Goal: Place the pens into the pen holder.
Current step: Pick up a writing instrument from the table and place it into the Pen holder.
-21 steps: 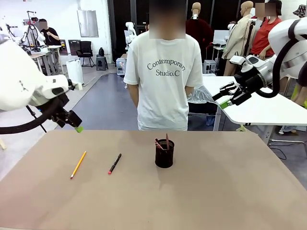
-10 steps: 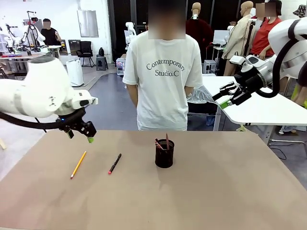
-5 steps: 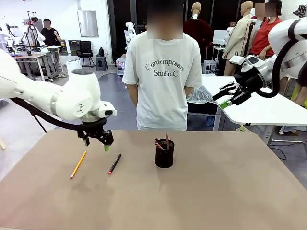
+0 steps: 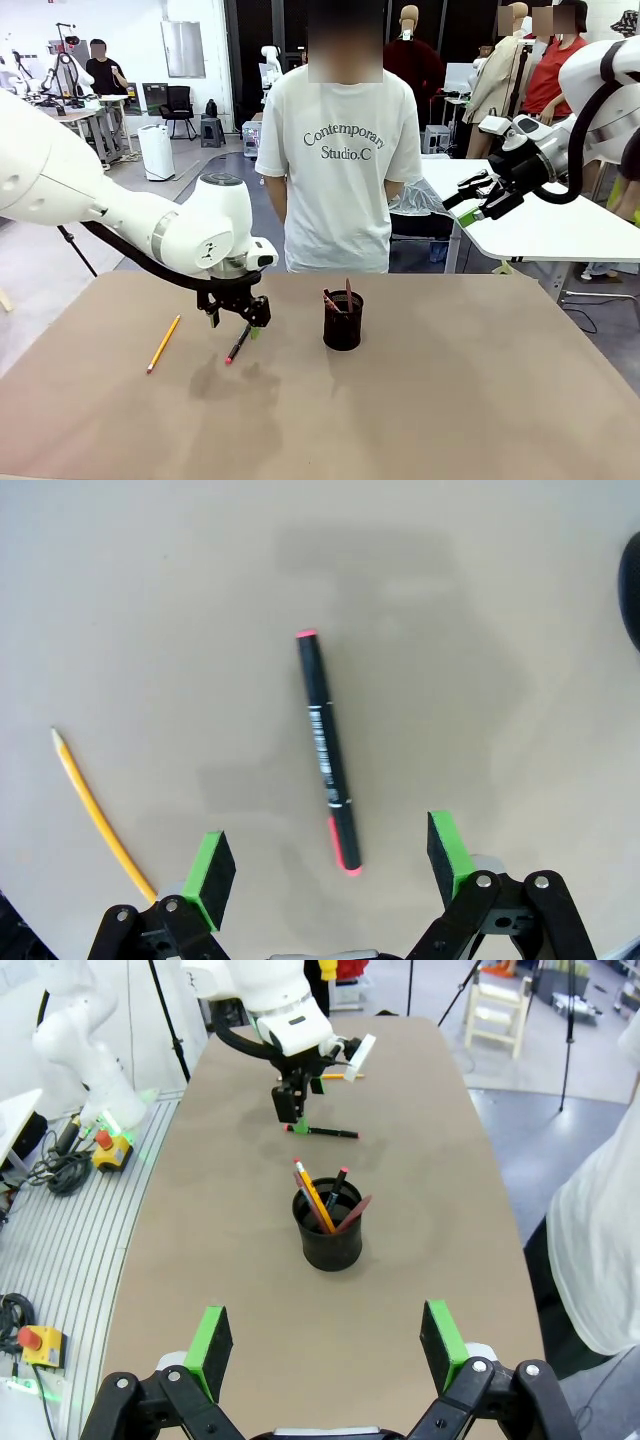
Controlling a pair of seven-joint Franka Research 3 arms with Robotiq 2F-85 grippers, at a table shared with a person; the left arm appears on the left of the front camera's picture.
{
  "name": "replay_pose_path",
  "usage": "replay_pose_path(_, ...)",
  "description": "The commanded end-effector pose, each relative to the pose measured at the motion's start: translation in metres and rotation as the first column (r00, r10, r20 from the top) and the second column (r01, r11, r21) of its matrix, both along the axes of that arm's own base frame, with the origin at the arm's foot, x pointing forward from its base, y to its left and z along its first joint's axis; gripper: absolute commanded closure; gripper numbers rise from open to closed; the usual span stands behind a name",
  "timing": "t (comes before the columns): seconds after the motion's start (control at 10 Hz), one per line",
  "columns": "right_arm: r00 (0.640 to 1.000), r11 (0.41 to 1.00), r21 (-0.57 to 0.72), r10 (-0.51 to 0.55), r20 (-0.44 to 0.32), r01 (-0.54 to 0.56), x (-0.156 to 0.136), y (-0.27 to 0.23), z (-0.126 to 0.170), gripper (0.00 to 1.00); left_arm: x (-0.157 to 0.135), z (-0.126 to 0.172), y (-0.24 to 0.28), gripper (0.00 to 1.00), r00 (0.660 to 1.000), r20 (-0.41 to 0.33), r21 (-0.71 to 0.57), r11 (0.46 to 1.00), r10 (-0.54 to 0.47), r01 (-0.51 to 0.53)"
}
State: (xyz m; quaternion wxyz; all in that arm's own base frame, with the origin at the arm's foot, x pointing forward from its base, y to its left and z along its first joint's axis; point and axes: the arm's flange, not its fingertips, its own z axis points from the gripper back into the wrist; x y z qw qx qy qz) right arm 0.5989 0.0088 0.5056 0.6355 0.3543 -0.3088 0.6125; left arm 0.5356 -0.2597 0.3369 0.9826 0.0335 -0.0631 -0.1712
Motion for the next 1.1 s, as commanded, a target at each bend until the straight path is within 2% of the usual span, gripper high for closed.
replay_pose_path(0.0,1.000,1.000,-0.005,0.000,0.005,0.000,0.003,0.001,0.003,0.00,0.007,0.002,0.001,0.00,1.000,-0.007,-0.002,1.000,-0.005,0.005)
replay_pose_path(0.5,1.000,1.000,-0.005,0.000,0.005,0.000,0.003,0.001,0.003,0.00,0.000,-0.002,-0.002,0.00,1.000,-0.003,0.000,1.000,-0.003,0.003)
replay_pose_path(0.6,1.000,1.000,-0.005,0.000,0.005,0.000,0.003,0.001,0.003,0.00,0.004,-0.004,-0.005,0.00,0.999,-0.027,0.010,1.000,0.023,-0.023)
replay_pose_path(1.0,1.000,1.000,-0.005,0.000,0.005,0.000,0.003,0.001,0.003,0.00,0.026,-0.003,-0.006,0.00,0.998,-0.055,-0.007,1.000,0.009,-0.009)
